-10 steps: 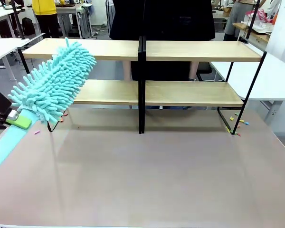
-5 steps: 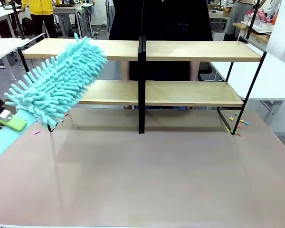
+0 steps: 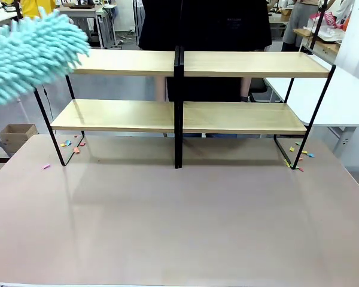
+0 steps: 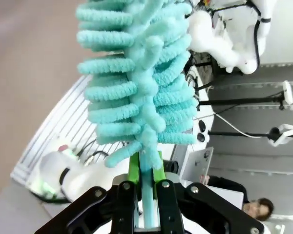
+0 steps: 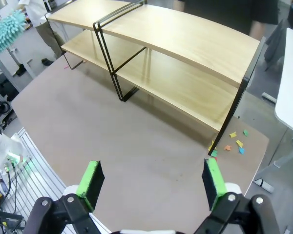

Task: Clean the shelves.
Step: Clean another randomly selected level of the Shelf with the Duster.

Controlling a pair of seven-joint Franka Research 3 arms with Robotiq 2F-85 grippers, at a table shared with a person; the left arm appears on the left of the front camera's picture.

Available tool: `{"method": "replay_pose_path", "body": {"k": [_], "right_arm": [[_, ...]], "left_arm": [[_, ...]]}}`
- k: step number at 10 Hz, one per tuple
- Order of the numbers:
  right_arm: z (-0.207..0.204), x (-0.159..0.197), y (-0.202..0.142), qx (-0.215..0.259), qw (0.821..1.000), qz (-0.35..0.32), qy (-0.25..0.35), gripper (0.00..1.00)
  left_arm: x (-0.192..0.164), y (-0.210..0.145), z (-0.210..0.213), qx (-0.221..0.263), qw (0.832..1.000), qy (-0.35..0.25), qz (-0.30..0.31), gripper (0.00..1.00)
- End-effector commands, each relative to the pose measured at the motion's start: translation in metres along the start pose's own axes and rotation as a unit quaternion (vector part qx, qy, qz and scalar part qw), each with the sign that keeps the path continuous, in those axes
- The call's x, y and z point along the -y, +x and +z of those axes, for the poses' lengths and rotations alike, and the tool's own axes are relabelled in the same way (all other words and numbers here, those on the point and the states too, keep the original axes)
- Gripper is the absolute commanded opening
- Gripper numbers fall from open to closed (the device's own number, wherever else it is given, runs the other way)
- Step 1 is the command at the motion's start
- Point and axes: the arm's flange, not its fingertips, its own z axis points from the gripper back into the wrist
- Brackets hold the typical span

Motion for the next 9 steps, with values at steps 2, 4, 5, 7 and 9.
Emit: {"method": "replay_pose_path", "body": {"k": [2,4,5,7,9], "right_arm": [[-0.001,0.001,-0.001,0.003,1.000,0.006,0.002,1.00],[-0.001,0.001,-0.001,0.003,1.000,0.006,0.002,1.00],[-0.001,0.001,-0.001,0.003,1.000,0.006,0.002,1.00],[-0.001,0.001,-0.001,0.003,1.000,0.006,0.002,1.00],[-0.001,0.001,-0.001,0.003,1.000,0.006,0.002,1.00]], "left_arm": [[-0.001,-0.009,0.031,0.069,0.996,0.055,-0.017,0.12],[0.003,-0.011,0.029,0.026,0.999,0.028,-0.004,0.12],[0.003,-0.011,0.029,0.026,0.999,0.028,-0.004,0.12],[0.003,-0.011,0.029,0.026,0.999,0.028,-0.004,0.12],[0.003,-0.011,0.029,0.026,0.999,0.028,-0.004,0.12]]}}
